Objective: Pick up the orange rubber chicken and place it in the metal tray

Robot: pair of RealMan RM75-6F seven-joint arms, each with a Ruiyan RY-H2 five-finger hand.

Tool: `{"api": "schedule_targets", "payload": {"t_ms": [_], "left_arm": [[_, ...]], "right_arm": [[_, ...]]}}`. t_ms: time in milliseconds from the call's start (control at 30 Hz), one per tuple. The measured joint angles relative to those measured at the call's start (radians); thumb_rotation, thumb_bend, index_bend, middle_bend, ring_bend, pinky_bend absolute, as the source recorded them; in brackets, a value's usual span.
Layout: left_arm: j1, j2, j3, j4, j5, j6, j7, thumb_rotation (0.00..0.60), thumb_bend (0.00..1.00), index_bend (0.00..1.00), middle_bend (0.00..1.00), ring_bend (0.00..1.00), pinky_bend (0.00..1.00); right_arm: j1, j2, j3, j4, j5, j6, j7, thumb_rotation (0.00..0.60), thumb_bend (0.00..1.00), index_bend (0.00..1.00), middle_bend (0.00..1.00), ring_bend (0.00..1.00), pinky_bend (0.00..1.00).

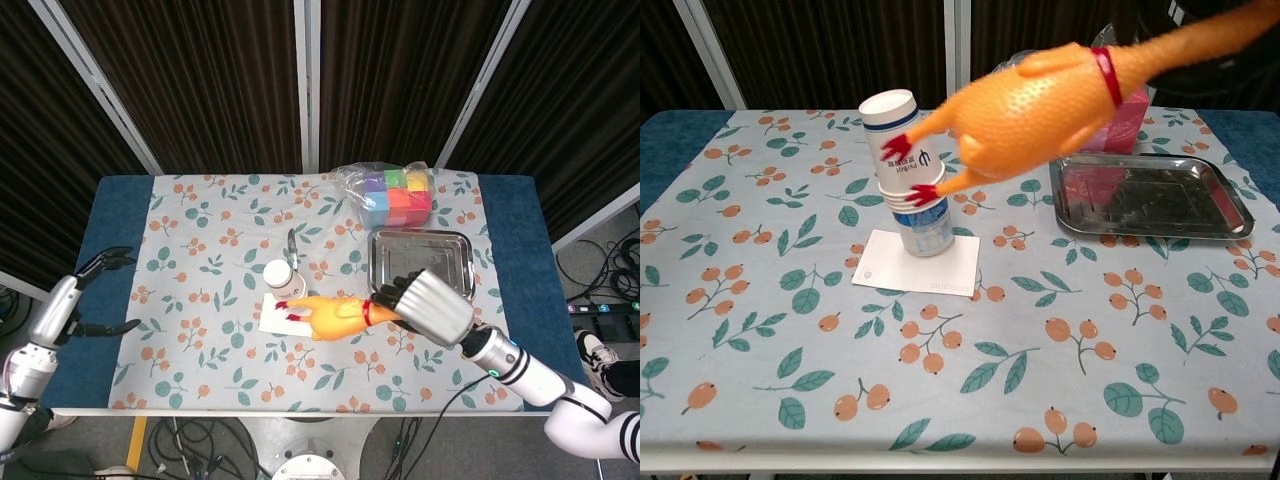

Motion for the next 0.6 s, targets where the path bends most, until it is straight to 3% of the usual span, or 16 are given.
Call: {"api": "schedule_targets", "payload": {"t_ms": [267, 600], "left_arm": [[-0.112, 0.052, 0.001, 0.011, 0.060, -0.084, -0.313, 0.600, 0.13, 0.24, 0.22, 0.19, 0.27], [-0.254, 0.048, 0.095, 0.078, 0.211, -0.163, -0.588, 0.600, 0.11, 0.21, 0.20, 0.19, 0.26]], "right_arm": [[0.124, 0.004, 0.062, -0.093, -0.001, -0.099, 0.006, 0.600, 0.40, 0.98, 0.75, 0.72, 0.93], [0.280, -0.034, 0.145, -0.096, 0.071, -0.260, -0.054, 0.600, 0.40, 0.98, 0.75, 0.72, 0.93]]}}
